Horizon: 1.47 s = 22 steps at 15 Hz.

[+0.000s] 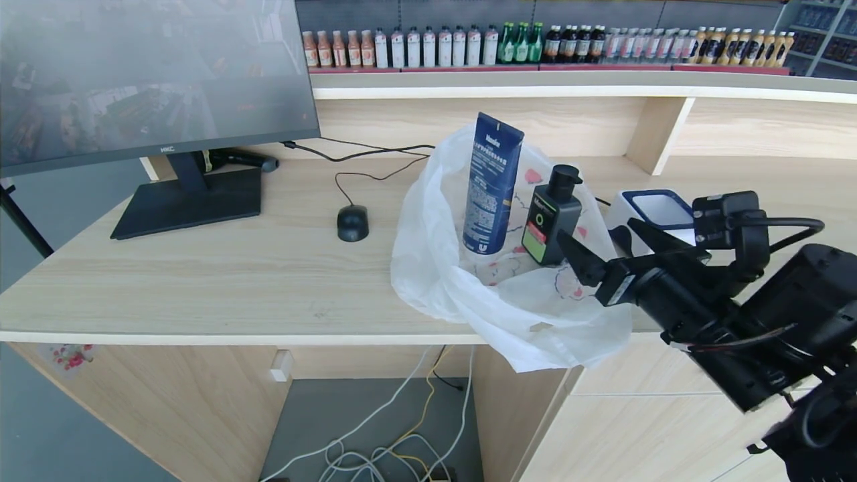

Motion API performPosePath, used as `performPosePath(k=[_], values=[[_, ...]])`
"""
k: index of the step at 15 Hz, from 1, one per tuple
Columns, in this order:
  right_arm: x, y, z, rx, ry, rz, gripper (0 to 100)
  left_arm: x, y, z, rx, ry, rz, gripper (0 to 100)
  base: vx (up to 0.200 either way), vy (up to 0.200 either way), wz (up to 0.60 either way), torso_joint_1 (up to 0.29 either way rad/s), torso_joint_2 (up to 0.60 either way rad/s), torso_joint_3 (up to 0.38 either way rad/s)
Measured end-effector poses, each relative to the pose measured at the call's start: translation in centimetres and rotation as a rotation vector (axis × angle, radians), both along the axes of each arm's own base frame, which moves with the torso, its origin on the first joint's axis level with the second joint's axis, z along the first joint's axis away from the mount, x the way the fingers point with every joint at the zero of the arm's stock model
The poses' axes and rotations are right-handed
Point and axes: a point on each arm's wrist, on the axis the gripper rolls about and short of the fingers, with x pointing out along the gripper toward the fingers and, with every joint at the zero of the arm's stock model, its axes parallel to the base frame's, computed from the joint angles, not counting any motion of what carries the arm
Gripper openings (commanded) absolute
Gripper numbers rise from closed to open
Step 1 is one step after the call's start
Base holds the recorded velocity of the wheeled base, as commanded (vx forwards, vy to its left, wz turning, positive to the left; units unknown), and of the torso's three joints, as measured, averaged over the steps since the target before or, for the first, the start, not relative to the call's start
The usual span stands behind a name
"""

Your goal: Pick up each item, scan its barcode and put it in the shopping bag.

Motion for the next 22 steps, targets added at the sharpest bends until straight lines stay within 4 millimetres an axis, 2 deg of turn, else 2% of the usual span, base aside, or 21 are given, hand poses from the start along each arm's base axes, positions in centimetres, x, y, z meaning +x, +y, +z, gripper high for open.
performPosePath(k=[2,5,7,9,12,16,18,22], values=[[-3.3,-1.3,-0.9,-0.015,0.028,0.016,100,0.0,0.0,0.0,0.000,0.000,0.000,100,0.000,0.000,0.00,0.000,0.00,0.000],[-8.4,-3.6,-0.8,0.008,0.011,0.045,100,0.0,0.0,0.0,0.000,0.000,0.000,100,0.000,0.000,0.00,0.000,0.00,0.000],[-11.1,-5.1,-0.1,0.067,-0.019,0.059,100,0.0,0.0,0.0,0.000,0.000,0.000,100,0.000,0.000,0.00,0.000,0.00,0.000],[-13.1,-6.1,-0.4,0.067,0.025,0.068,100,0.0,0.0,0.0,0.000,0.000,0.000,100,0.000,0.000,0.00,0.000,0.00,0.000],[-16.3,-7.9,-1.9,-0.027,0.137,0.087,100,0.0,0.0,0.0,0.003,0.000,0.000,100,0.000,0.000,0.00,0.000,0.00,0.000],[-21.2,-10.8,-5.8,-0.181,0.275,0.134,100,0.0,0.0,0.0,0.003,0.000,-0.001,100,0.000,0.000,0.00,0.000,0.00,0.000],[-23.3,-12.1,-8.2,-0.240,0.339,0.151,100,0.0,0.0,0.0,0.003,0.000,-0.001,100,0.000,0.000,0.00,0.000,0.00,0.000],[-24.6,-12.9,-9.0,-0.204,0.298,0.170,100,0.0,0.0,0.0,0.003,0.000,-0.001,100,0.000,0.000,0.00,0.000,0.00,0.000]])
